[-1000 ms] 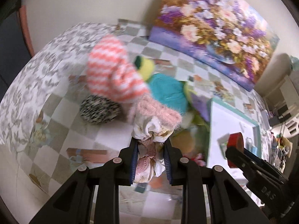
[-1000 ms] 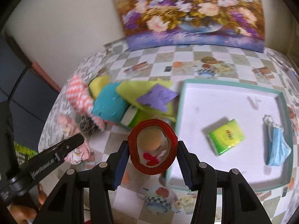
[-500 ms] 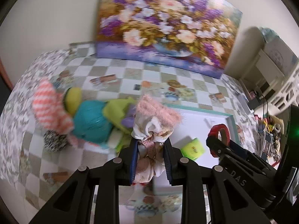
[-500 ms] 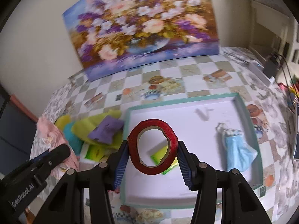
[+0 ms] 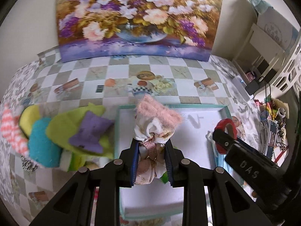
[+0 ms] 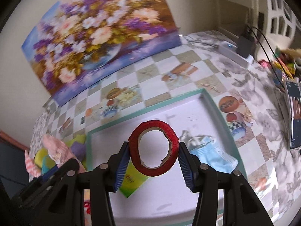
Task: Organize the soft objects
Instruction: 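Carry the pink cloth with the left tool while the right tool carries the red ring to the tray, then open the left tool over the tray while the right tool releases the red ring inside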
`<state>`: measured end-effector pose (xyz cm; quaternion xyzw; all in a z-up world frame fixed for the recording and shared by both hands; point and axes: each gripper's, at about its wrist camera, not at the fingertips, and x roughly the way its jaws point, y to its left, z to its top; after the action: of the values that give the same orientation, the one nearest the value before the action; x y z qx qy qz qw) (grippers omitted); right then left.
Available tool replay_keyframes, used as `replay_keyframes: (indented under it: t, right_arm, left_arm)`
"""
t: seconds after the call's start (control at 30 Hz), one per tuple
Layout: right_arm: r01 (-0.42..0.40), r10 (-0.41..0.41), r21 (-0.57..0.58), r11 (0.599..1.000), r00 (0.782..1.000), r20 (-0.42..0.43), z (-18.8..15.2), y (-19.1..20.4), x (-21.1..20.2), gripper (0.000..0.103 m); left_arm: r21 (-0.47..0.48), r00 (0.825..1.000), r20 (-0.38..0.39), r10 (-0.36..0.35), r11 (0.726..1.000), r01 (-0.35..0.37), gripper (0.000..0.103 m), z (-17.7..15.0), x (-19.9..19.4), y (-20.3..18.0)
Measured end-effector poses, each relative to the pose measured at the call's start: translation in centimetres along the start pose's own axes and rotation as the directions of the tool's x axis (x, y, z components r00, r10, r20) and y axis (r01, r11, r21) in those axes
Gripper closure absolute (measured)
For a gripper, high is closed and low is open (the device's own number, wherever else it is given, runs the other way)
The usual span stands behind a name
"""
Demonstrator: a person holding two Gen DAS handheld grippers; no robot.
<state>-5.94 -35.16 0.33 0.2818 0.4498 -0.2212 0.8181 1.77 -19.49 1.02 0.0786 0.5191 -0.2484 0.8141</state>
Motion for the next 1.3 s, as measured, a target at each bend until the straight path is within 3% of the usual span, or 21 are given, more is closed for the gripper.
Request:
replay_keyframes:
  t: [0.4, 0.8, 0.83, 0.9, 0.93, 0.97, 1.3]
  right_arm:
    - [0.057, -0.056, 0.046, 0.997, 0.998, -0.019, 1.1, -3.0, 2.4, 0.049]
    - [0.090, -0.090, 0.007, 0.996, 0.996, -0.012, 1.1, -2.3, 2.2, 0.049]
    - [0.091, -0.091, 0.004, 0.996, 0.996, -0.010, 1.1, -2.3, 2.2, 0.049]
    - [0.093, -0.093, 0.000, 0.996, 0.996, -0.007, 1.1, -2.2, 2.0, 0.049]
    - [0.092, -0.092, -0.004, 0.996, 0.996, -0.008, 1.1, -2.1, 2.0, 0.049]
    - [0.093, -0.093, -0.009, 0.996, 0.996, -0.010, 1.2, -2.0, 1.9, 0.049]
    - [0.167, -0.167, -0.073, 0.983, 0.986, 0.003, 1.1, -0.9, 1.2, 0.041]
  left_arm:
    - [0.034, 1.000, -0.021, -0.006, 0.999, 0.006, 0.076, 0.8, 4.8, -1.7]
    - [0.013, 0.999, -0.028, -0.026, 1.000, 0.026, 0.076, 0.8, 5.3, -1.0]
    - [0.012, 0.999, -0.028, -0.029, 0.999, 0.030, 0.073, 0.9, 5.3, -1.0]
    - [0.005, 0.999, -0.030, -0.038, 0.999, 0.038, 0.057, 1.0, 5.2, -0.9]
    - [-0.001, 0.999, -0.028, -0.036, 0.999, 0.036, 0.043, 1.0, 5.1, -0.9]
    - [-0.006, 0.999, -0.027, -0.035, 0.999, 0.035, 0.038, 1.1, 5.0, -0.8]
    - [-0.020, 0.999, -0.030, -0.015, 1.000, 0.015, 0.032, 1.2, 4.6, -0.4]
